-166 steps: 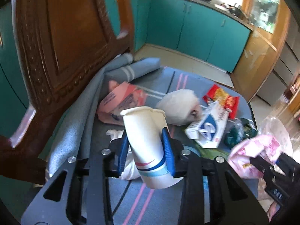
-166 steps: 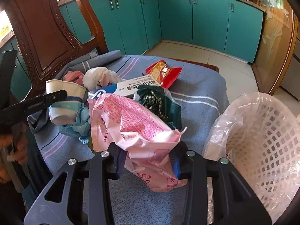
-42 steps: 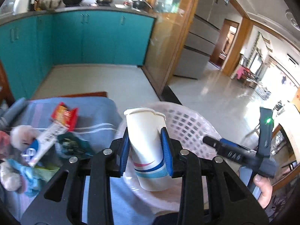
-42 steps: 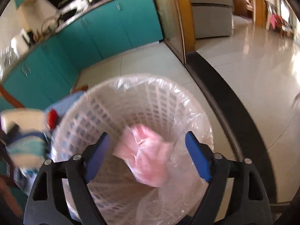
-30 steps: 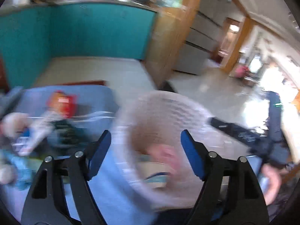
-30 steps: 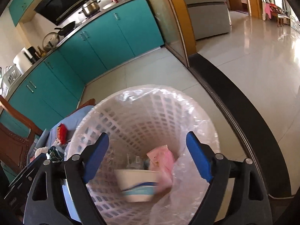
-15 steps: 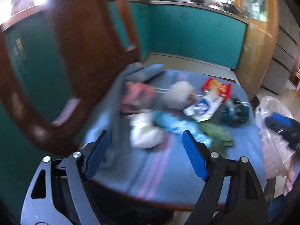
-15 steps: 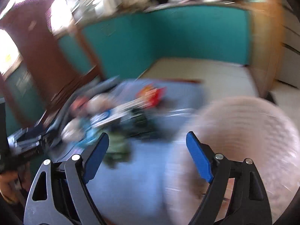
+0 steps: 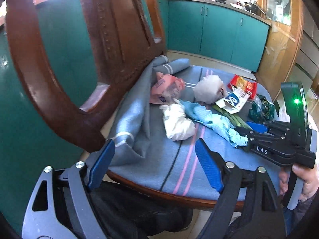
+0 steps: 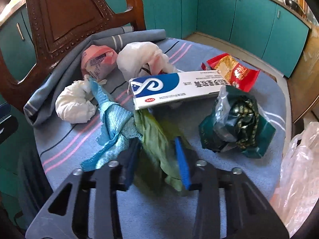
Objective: Collect trash
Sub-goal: 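Grasp the green cloth on the chair seat with the right tool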
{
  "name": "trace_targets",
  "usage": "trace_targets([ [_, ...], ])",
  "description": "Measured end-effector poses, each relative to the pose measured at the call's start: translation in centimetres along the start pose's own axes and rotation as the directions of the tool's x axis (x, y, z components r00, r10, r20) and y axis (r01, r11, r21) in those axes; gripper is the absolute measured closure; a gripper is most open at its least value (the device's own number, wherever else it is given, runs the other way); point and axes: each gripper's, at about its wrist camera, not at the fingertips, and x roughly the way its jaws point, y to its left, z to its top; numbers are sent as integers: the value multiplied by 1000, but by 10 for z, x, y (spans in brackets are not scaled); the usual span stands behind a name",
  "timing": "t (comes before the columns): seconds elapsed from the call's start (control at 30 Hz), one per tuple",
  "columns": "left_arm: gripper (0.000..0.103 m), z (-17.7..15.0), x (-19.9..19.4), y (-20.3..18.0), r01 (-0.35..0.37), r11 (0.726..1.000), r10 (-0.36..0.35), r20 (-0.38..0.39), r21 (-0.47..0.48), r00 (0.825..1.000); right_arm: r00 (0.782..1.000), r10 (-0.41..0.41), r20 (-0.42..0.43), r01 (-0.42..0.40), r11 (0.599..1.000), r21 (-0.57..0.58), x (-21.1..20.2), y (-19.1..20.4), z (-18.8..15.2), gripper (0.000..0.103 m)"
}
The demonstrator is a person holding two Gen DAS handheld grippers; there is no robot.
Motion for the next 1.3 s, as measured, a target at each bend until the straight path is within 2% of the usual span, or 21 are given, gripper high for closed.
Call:
trace_targets([
  [0.1, 20, -2, 4, -9, 14, 1000, -14, -10, 21, 1000, 1000, 15, 6, -15, 1000, -4, -7, -2, -6, 81],
  [0.27, 20, -4, 6, -16, 30, 999, -30, -23, 36, 999, 997, 73, 21, -74, 997, 12, -40, -9, -18, 82],
  [0.43, 20, -5, 9, -19, 31, 999, -30, -30, 36, 999, 989, 106, 99, -110, 993, 34, -85, -29, -26, 82],
  [0.53, 20, -6, 9, -21, 35, 999, -33, -32, 39, 999, 983, 128, 130, -136, 989, 61, -94, -42, -31, 81],
  [0.6, 19, -7, 9, -24, 39, 998, -37, -34, 43, 999, 980, 153, 126, -164, 983, 78, -92, -47, -31, 76],
  [0.63, 19, -7, 9, -26, 42, 998, -40, -36, 46, 999, 980, 156, 126, -167, 982, 84, -91, -48, -31, 67],
  [0.7, 19, -8, 8, -30, 47, 997, -45, -36, 56, 998, 980, 157, 120, -167, 983, 76, -89, -43, -32, 56],
  [0.83, 18, -9, 7, -32, 48, 997, -46, -35, 68, 998, 992, 92, 88, -96, 994, 46, -76, -30, -32, 41],
  [1.13, 17, -11, 7, -30, 44, 997, -41, -42, 62, 998, 1000, 3, 17, -3, 1000, 4, -50, -16, -37, 35],
  [1.3, 16, -13, 10, -33, 49, 996, -45, -52, 70, 998, 1000, 11, 9, -11, 1000, 3, -44, -15, -39, 29],
])
